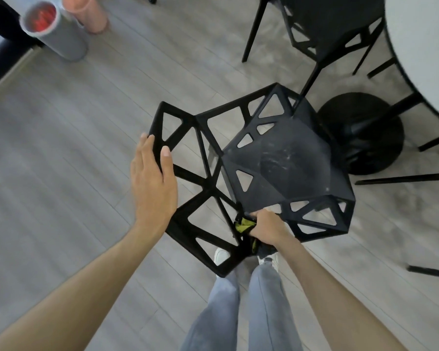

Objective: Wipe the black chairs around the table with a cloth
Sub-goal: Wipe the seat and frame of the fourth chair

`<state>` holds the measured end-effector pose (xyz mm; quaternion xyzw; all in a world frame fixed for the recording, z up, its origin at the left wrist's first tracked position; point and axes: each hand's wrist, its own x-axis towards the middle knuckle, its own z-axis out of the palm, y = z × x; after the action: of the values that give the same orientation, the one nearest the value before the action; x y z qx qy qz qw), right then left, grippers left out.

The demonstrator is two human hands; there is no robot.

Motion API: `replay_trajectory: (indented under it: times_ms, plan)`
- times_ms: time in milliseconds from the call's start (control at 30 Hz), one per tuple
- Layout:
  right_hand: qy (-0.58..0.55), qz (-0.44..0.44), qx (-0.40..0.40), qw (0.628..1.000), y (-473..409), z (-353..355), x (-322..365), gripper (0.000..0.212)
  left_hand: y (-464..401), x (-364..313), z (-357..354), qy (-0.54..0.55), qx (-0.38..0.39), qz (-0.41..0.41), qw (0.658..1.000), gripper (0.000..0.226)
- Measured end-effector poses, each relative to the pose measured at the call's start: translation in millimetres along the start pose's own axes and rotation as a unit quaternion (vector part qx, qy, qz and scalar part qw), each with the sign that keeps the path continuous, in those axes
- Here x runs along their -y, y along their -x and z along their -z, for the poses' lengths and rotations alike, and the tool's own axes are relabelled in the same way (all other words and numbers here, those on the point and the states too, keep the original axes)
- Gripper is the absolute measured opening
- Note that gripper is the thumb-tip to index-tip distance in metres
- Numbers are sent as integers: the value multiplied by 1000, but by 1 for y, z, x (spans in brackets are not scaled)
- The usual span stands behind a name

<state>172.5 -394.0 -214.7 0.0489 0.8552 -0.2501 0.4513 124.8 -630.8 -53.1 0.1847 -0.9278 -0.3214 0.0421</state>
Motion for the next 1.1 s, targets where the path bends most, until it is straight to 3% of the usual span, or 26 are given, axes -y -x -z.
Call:
replay_trajectory:
  times_ms: [100, 267, 433, 567, 700, 767, 933, 1033, 1100]
  plan:
    - [-15, -15, -20, 1000, 4, 1, -3, 53, 1, 0, 1, -5, 2, 3, 1000, 57]
    - [-155, -69, -122, 978, -32, -3, 2, 33, 1, 0, 0, -27, 0, 9, 1000, 56]
    - [-98, -62, -116, 986, -65, -27, 25, 29, 1, 2, -1, -34, 4, 18, 999, 51]
    - [-181, 8, -159, 971, -70, -22, 57, 20, 1, 3, 0, -27, 8, 22, 999, 50]
    - [-179, 98, -191, 960, -65, -23, 77, 13, 2, 0, 1, -31, 12, 23, 999, 52]
    - [-177, 91, -173, 965, -63, -25, 61, 6, 2, -2, 1, -29, 11, 28, 999, 52]
    - [-119, 3, -117, 986, -70, -24, 18, 21, 1, -3, 0, -35, 10, 37, 999, 54]
    - [-175, 76, -144, 971, -64, -20, 40, 3, 0, -2, 0, -34, 12, 44, 998, 55]
    - [-183, 135, -182, 957, -56, -21, 60, 13, 0, -3, 0, -40, 14, 44, 998, 55]
